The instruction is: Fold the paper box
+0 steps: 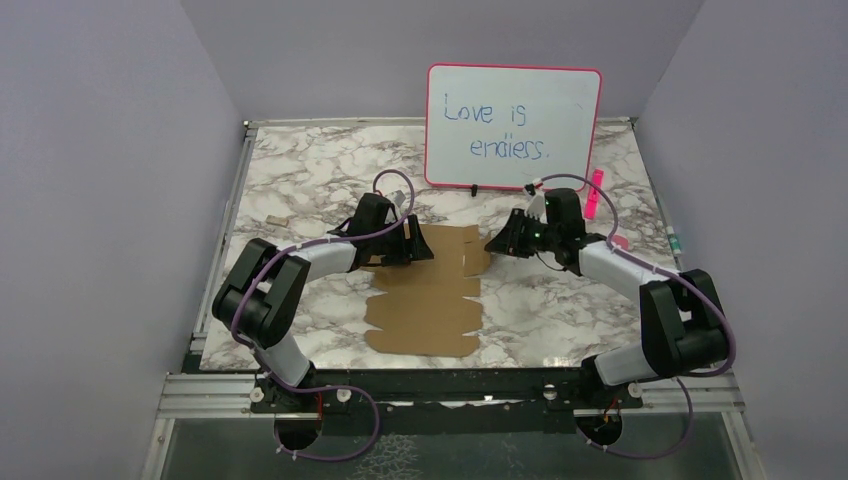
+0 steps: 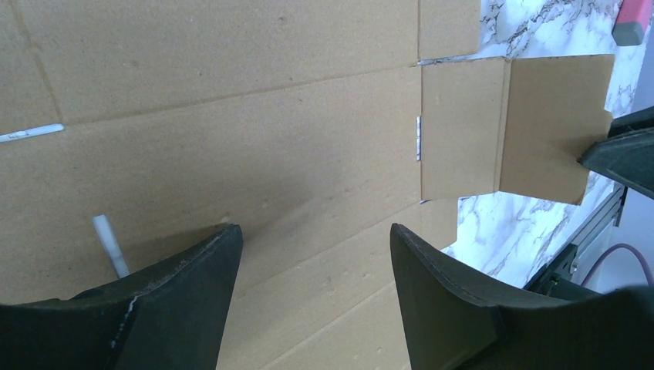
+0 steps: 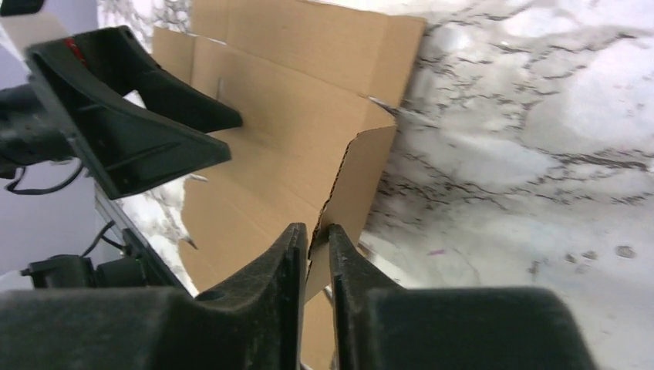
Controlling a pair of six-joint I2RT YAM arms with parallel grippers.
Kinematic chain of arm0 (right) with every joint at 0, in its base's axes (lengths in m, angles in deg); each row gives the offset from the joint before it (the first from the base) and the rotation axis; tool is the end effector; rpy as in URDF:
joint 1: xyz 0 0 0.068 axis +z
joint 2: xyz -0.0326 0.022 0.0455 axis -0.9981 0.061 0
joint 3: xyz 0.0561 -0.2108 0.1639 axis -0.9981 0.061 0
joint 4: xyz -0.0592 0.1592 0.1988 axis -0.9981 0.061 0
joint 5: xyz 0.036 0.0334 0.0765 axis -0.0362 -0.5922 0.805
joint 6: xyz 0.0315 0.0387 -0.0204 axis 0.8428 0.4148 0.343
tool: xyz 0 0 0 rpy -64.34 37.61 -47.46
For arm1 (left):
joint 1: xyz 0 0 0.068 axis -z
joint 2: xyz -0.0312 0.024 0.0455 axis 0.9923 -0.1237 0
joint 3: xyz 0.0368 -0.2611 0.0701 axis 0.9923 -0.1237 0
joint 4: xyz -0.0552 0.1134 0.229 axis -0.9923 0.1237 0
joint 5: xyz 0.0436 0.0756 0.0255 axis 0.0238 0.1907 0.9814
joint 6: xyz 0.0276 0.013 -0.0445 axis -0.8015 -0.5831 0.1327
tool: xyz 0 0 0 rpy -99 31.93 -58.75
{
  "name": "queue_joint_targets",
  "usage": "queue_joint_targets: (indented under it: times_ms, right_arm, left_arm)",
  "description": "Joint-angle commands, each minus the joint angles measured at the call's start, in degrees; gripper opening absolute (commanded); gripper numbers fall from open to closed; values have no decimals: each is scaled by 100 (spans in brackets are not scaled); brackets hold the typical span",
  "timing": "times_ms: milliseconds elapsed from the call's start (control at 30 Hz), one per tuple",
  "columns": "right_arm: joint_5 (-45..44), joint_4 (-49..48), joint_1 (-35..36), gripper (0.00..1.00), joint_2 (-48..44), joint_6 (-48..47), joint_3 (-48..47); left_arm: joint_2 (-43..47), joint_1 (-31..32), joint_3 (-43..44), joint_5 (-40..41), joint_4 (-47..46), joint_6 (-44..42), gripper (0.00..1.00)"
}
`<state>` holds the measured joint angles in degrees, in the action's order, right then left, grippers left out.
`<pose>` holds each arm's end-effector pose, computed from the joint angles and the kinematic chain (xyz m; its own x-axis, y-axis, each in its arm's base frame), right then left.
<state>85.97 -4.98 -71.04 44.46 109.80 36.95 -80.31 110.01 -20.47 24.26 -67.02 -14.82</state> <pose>0.2715 0.0942 0.1844 -0.8398 0.2015 -0.5041 -0.2295 0.7098 0.6660 0.2852 -0.1611 0.1541 -0.8920 -0.1386 -0.4304 0.1822 0.7610 -0.6226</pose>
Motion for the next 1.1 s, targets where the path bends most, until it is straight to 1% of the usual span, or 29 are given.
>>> queue_joint_targets:
  times_ms: [0,100,200,600,800,933,1067]
  right_arm:
    - [-127,442,315,27,-115,73,-409]
    - [-402,644,496,36,-114,106,-580]
    - [-515,662,622,40,-39,164,-668]
    - [-906,558,1410,45,577,438,-1181]
    - [-1083,446,1538,45,899,518,-1232]
    - [-1053,414,1564,45,1162,499,-1288]
    - [-1042,516,1584,45,1199,459,-1398]
  left_arm:
    - [-124,75,-199,-83,192,28,72]
    - [-123,84,-201,-91,180,37,72]
    - [-123,84,-209,-105,166,42,72]
    - [-83,92,-272,-131,118,55,72]
    - [-55,91,-333,-140,74,77,72]
    - [-83,92,-367,-168,21,107,72]
    - [-82,92,-394,-184,-17,134,72]
